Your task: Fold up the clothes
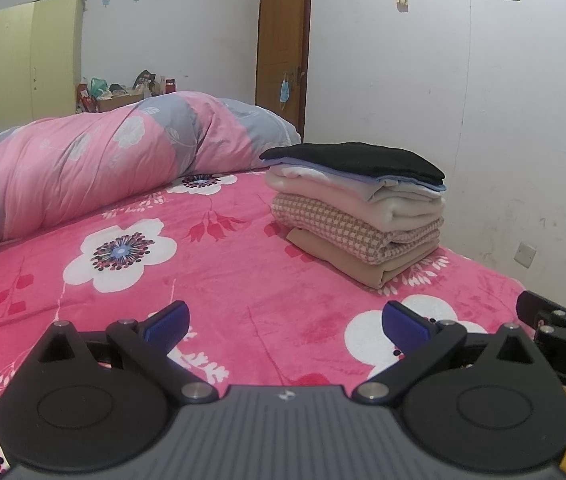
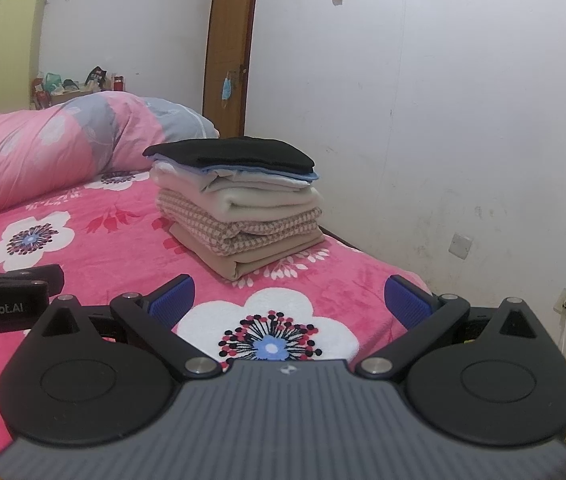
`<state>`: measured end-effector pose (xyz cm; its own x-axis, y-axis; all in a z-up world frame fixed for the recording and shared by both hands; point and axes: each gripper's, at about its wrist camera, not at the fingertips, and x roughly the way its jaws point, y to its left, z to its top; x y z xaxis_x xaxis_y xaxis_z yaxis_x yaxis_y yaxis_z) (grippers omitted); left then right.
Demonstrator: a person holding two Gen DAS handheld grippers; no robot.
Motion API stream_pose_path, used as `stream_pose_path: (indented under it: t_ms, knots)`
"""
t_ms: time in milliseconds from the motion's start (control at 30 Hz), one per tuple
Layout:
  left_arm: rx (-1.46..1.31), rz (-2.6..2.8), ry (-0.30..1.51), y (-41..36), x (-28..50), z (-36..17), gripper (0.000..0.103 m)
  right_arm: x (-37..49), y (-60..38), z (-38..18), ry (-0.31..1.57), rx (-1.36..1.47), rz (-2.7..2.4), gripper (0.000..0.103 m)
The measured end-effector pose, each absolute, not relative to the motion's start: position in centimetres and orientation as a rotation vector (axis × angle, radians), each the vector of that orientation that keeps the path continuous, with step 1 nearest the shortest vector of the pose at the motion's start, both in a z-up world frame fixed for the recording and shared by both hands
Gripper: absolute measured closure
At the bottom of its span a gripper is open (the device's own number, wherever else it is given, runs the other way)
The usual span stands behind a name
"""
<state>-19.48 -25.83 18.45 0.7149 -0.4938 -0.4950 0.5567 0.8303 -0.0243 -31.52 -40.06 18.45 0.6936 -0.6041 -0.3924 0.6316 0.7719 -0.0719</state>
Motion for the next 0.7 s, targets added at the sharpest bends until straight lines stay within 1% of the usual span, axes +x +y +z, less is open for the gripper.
stream_pose_path:
  t_ms: [700]
  knots:
    - [0.128,-0.579,0.508,-25.59,-19.5,18.58,0.0,-31.25,-40.47,18.46,0.419,0.082,-0.693,0.001]
